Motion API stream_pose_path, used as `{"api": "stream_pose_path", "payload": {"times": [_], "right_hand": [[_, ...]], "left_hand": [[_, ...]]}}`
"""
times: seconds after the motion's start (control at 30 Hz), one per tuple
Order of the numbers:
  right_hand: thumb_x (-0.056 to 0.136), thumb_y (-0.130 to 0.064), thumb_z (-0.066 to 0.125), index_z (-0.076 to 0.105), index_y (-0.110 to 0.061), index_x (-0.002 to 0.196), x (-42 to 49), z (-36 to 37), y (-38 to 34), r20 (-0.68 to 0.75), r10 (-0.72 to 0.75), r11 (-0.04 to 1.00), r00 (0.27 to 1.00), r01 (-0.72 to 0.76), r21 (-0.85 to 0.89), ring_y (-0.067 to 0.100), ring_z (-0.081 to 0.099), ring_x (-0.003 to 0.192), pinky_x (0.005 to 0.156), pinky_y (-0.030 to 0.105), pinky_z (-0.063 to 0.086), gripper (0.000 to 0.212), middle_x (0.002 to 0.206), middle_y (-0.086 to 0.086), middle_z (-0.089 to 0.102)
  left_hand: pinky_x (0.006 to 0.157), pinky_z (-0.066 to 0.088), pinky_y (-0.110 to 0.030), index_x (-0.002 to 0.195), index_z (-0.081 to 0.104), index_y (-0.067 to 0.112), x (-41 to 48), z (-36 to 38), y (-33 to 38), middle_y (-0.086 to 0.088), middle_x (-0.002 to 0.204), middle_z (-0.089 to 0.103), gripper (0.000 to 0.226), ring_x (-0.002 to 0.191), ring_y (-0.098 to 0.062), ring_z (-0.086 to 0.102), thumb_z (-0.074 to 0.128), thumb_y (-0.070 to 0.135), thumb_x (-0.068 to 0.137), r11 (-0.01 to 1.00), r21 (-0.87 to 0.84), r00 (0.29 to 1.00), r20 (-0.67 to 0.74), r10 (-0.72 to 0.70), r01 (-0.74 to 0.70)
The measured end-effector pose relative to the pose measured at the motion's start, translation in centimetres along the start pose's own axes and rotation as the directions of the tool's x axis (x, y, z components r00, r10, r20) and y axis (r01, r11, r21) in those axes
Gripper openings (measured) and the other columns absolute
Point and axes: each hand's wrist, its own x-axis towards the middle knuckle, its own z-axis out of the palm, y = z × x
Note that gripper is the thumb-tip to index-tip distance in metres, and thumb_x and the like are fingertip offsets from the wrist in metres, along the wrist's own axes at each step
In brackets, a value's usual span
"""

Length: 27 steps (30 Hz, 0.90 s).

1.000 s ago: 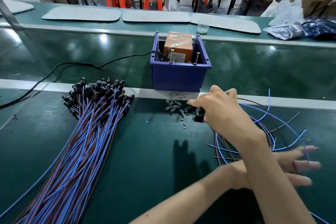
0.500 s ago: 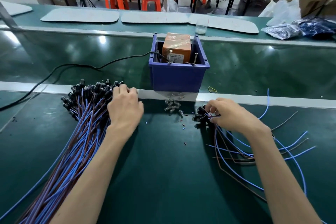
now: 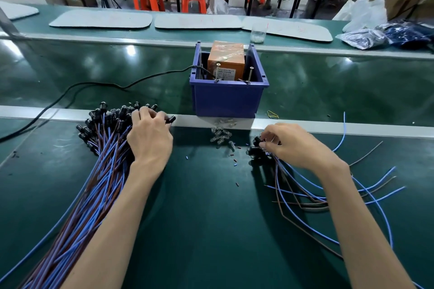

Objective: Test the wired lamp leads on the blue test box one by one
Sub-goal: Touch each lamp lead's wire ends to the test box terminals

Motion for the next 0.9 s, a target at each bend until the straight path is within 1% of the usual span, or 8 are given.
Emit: {"api": "stream_pose_path", "payload": {"times": [0.2, 0.27, 0.37, 0.47, 0.63, 0.77, 0.83, 0.9], "right_hand": [[0.094, -0.035, 0.057, 0.069, -0.022, 0.098, -0.2, 0.8, -4.4, -0.184, -0.054, 0.889, 0.981, 0.131, 0.438, 0.003, 0.061, 0.079, 0.073, 0.011, 0.044, 0.018, 0.087, -0.01, 0.067], [0.096, -0.04, 0.049, 0.065, -0.027, 0.099, -0.3, 1.8, -6.8, -0.065, -0.028, 0.671, 0.997, 0.067, 0.738, 0.007, 0.064, 0.088, 0.08, 0.018, 0.049, 0.021, 0.096, -0.009, 0.068], [0.087, -0.051, 0.045, 0.065, -0.019, 0.101, 0.0, 2.6, -9.1, 0.013, 0.042, 0.116, 0.999, -0.018, 0.993, 0.007, 0.065, 0.082, 0.069, 0.021, 0.054, 0.04, 0.089, -0.005, 0.07], [0.093, -0.043, 0.047, 0.064, -0.015, 0.096, 0.0, 2.3, -8.9, 0.015, 0.144, -0.262, 0.989, 0.023, 0.965, 0.011, 0.064, 0.077, 0.07, 0.023, 0.052, 0.033, 0.082, -0.002, 0.069], [0.101, -0.038, 0.04, 0.053, -0.017, 0.086, 0.5, 1.3, -7.2, 0.026, 0.346, -0.437, 0.938, 0.136, 0.889, 0.01, 0.063, 0.06, 0.059, 0.022, 0.054, 0.029, 0.067, -0.003, 0.066], [0.1, -0.036, 0.045, 0.05, -0.012, 0.08, 1.1, 0.8, -6.2, 0.021, 0.402, -0.673, 0.915, 0.28, 0.684, 0.011, 0.054, 0.047, 0.06, 0.028, 0.058, 0.031, 0.059, 0.002, 0.057], [0.1, -0.037, 0.044, 0.049, -0.011, 0.078, 1.1, 0.6, -5.7, 0.01, 0.399, -0.705, 0.917, 0.3, 0.642, 0.011, 0.051, 0.046, 0.062, 0.028, 0.058, 0.034, 0.057, 0.002, 0.054], [0.101, -0.037, 0.041, 0.048, -0.01, 0.077, 1.1, 0.1, -5.2, -0.018, 0.395, -0.703, 0.918, 0.315, 0.638, 0.011, 0.048, 0.045, 0.06, 0.025, 0.056, 0.037, 0.056, 0.001, 0.05]], "left_hand": [[0.059, 0.034, -0.033, 0.105, 0.068, 0.018, -0.7, -3.5, 3.3, -0.005, 0.092, 0.071, 0.016, 0.09, -0.031, 0.059, 0.065, 0.024, 0.09, 0.967, -0.157, 0.957, -0.24, 0.162, -0.203], [0.061, 0.041, -0.033, 0.1, 0.069, 0.02, -1.9, -4.9, 5.5, 0.0, 0.087, 0.072, 0.016, 0.084, -0.027, 0.063, 0.071, 0.024, 0.084, 0.921, -0.224, 0.929, -0.267, 0.258, -0.32], [0.059, 0.05, -0.033, 0.092, 0.068, 0.017, -4.4, -5.9, 8.3, 0.002, 0.078, 0.071, 0.018, 0.074, -0.024, 0.064, 0.075, 0.017, 0.076, 0.827, -0.329, 0.887, -0.239, 0.394, -0.456], [0.063, 0.051, -0.038, 0.101, 0.065, 0.015, -6.0, -5.8, 9.7, 0.0, 0.09, 0.07, 0.027, 0.082, -0.024, 0.064, 0.073, 0.012, 0.075, 0.799, -0.383, 0.885, -0.15, 0.442, -0.464], [0.061, 0.049, -0.037, 0.084, 0.061, 0.013, -8.2, -5.9, 11.6, -0.003, 0.088, 0.064, 0.013, 0.077, -0.023, 0.06, 0.065, 0.024, 0.08, 0.742, -0.481, 0.88, -0.167, 0.445, -0.467], [0.07, 0.042, -0.035, 0.064, 0.049, 0.02, -8.3, -5.0, 12.2, -0.007, 0.077, 0.065, 0.046, 0.081, -0.033, 0.059, 0.04, 0.057, 0.091, 0.881, -0.433, 0.863, 0.353, 0.361, -0.191], [0.079, 0.037, -0.038, 0.085, 0.061, 0.018, -7.3, -4.4, 11.7, -0.012, 0.096, 0.064, 0.065, 0.1, -0.036, 0.055, 0.02, 0.067, 0.091, 0.93, -0.337, 0.815, 0.492, 0.305, -0.145], [0.097, 0.033, -0.037, 0.134, 0.046, 0.009, -6.6, -4.4, 11.3, -0.011, 0.138, 0.05, 0.081, 0.128, -0.033, 0.043, 0.012, 0.069, 0.092, 0.899, -0.438, 0.75, 0.595, 0.288, 0.002]]}}
